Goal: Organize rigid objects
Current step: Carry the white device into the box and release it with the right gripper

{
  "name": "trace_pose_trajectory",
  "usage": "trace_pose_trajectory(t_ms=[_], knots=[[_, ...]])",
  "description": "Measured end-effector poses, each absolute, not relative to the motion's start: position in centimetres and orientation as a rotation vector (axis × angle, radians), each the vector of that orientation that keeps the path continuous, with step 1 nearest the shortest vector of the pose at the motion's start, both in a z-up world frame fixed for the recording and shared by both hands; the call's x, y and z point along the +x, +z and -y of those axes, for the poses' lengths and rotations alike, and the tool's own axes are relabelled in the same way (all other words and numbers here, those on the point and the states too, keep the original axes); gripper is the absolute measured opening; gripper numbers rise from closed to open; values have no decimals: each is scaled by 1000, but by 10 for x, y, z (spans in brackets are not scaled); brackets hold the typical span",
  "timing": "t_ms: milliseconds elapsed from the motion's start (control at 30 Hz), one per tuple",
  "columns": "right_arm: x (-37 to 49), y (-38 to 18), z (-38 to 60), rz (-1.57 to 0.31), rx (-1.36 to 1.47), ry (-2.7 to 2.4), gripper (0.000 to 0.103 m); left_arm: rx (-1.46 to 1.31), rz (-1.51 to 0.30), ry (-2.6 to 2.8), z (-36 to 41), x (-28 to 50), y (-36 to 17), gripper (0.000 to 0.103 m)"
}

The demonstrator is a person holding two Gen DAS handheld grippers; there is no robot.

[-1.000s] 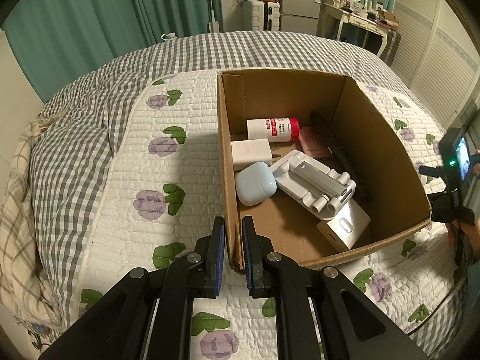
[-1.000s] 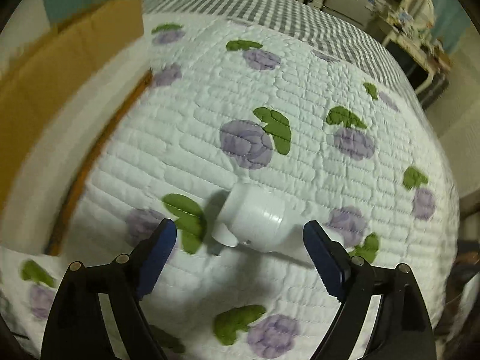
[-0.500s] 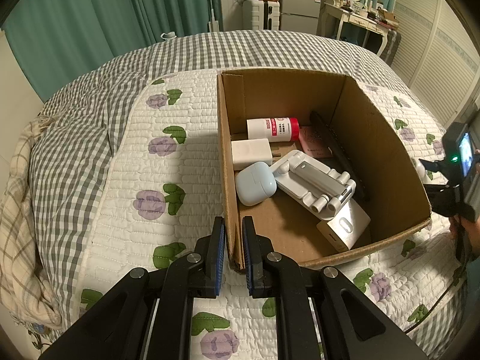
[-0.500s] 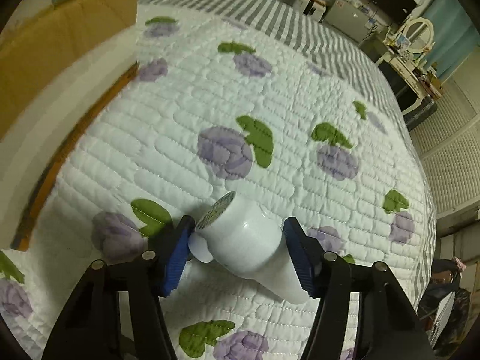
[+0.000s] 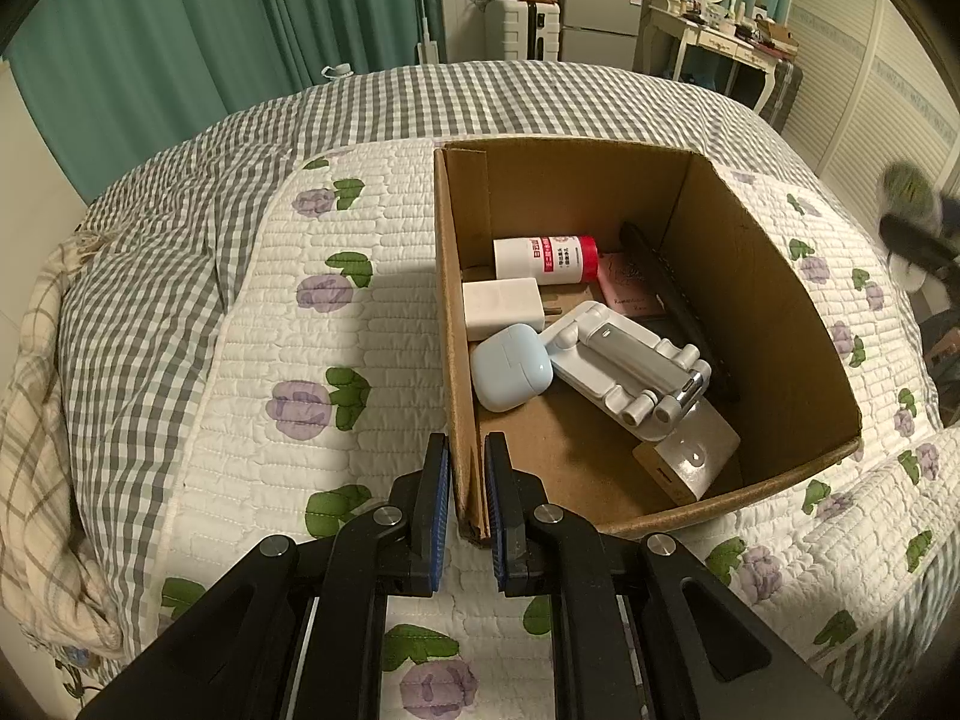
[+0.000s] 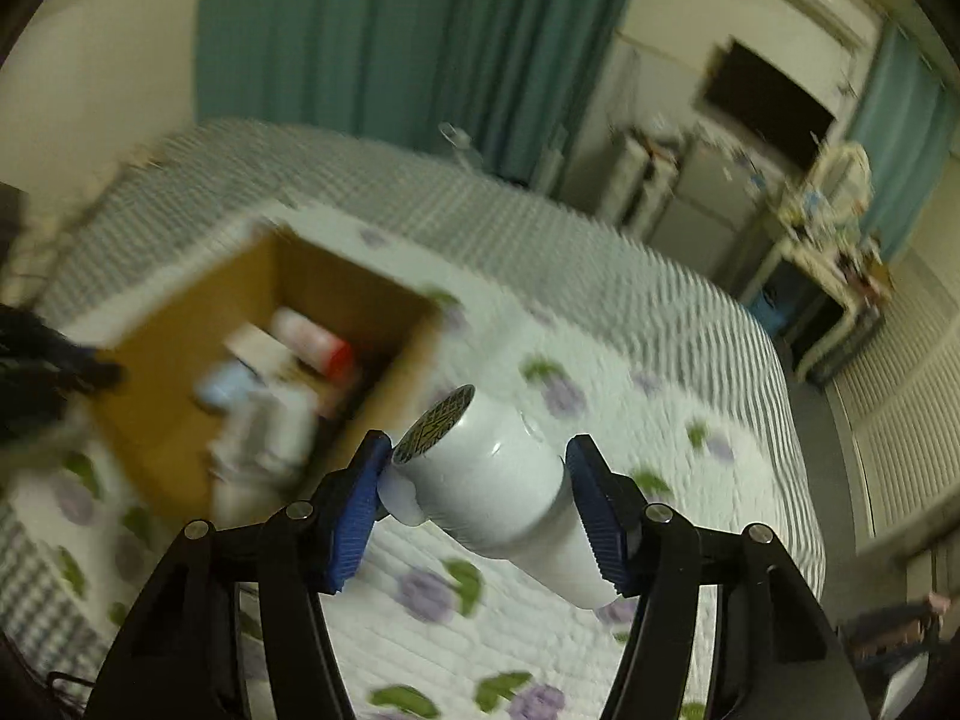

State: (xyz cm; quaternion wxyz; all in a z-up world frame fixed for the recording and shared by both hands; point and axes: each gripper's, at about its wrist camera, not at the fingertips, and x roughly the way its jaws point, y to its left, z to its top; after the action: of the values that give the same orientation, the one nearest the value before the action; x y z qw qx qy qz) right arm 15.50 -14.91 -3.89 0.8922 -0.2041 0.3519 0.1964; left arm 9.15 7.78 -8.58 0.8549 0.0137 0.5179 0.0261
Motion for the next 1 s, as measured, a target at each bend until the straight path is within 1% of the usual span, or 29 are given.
trace_pose_trajectory(t_ms=[133,267,433,600,767,833,867,900,1000], knots=[[135,-20,103,-676,-455,494,60,23,-1085,51,-81,90,-86,11],[124,-22,71,-657,-484,528,60,20,-1080,46,-82,89,-86,11],[123,-41,39,-686,-526,568,60,13,-1075,38,-84,88,-87,11],[128,-71,34,-742,-548,574,61,9,-1069,30,-85,87,-87,11],[131,-78,35,-749,-534,574,61,6,-1069,30,-85,86,-86,11],[131,-77,37,-751,-524,575,67,7,-1068,31,-85,86,-86,11],[131,-76,39,-747,-515,567,77,8,-1068,32,-85,86,-86,11],[131,-73,41,-736,-509,558,84,7,-1068,31,-85,86,-85,11],[128,-63,51,-695,-475,532,89,12,-1065,36,-85,85,-85,11]])
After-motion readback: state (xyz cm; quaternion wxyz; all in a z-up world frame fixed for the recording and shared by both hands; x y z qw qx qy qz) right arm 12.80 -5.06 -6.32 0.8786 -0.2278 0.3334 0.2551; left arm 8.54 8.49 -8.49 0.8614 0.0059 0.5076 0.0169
